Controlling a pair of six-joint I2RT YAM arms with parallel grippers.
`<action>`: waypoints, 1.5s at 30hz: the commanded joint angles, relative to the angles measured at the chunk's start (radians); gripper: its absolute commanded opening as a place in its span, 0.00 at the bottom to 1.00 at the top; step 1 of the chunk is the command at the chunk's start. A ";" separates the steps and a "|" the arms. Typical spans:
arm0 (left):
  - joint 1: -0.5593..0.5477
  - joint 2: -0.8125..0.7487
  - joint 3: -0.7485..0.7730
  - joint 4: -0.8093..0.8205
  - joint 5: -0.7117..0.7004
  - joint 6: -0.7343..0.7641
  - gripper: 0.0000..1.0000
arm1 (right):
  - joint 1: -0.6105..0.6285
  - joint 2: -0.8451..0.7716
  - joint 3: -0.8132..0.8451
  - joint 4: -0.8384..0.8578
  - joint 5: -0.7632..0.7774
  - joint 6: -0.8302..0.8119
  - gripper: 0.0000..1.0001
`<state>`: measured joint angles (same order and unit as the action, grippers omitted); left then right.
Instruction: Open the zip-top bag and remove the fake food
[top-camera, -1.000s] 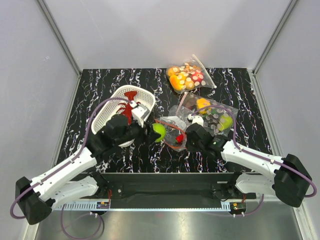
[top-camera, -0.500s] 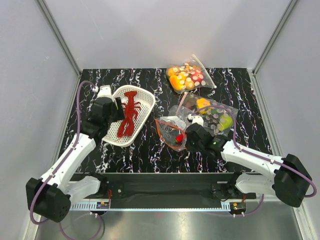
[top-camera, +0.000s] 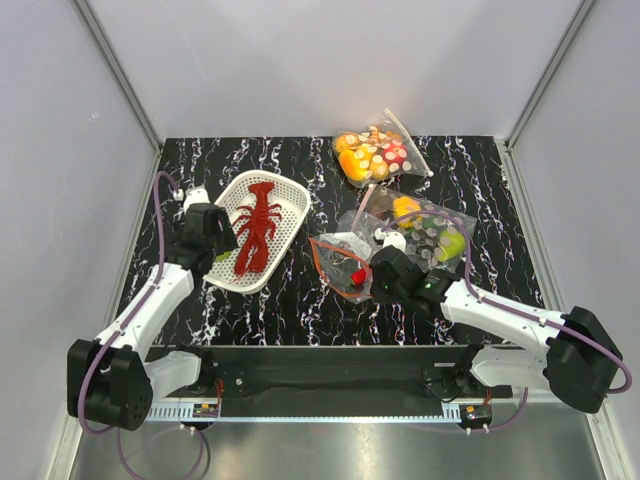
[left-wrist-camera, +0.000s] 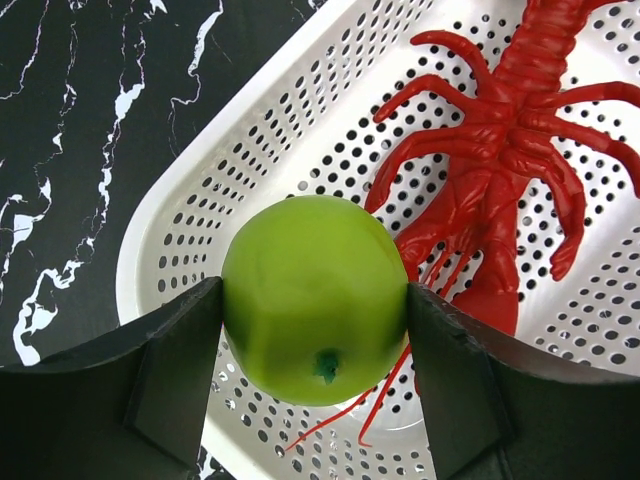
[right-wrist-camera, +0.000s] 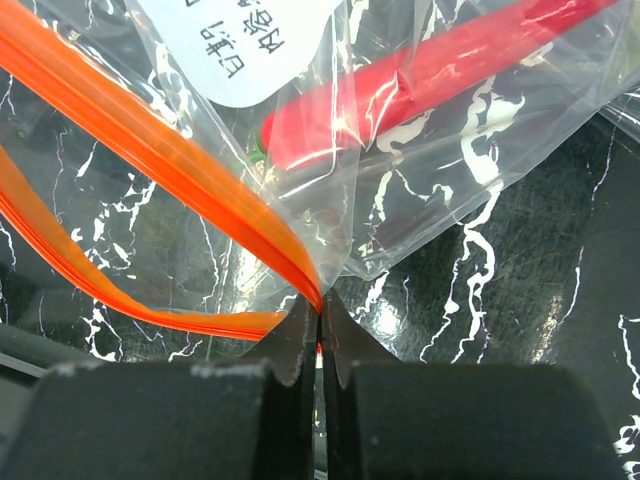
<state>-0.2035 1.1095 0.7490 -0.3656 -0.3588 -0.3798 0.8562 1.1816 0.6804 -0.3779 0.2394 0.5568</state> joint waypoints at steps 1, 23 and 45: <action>0.007 0.010 0.016 0.045 -0.017 -0.019 0.57 | -0.008 0.004 0.038 0.042 -0.012 -0.009 0.02; -0.567 -0.131 0.084 0.207 0.133 0.128 0.90 | -0.008 -0.048 0.033 -0.001 0.023 -0.001 0.02; -0.827 0.357 0.234 0.363 0.281 0.212 0.60 | -0.006 -0.122 0.005 -0.026 0.020 0.020 0.03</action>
<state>-1.0283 1.4010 0.9146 -0.0727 -0.0925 -0.1871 0.8562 1.0828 0.6804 -0.4160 0.2455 0.5617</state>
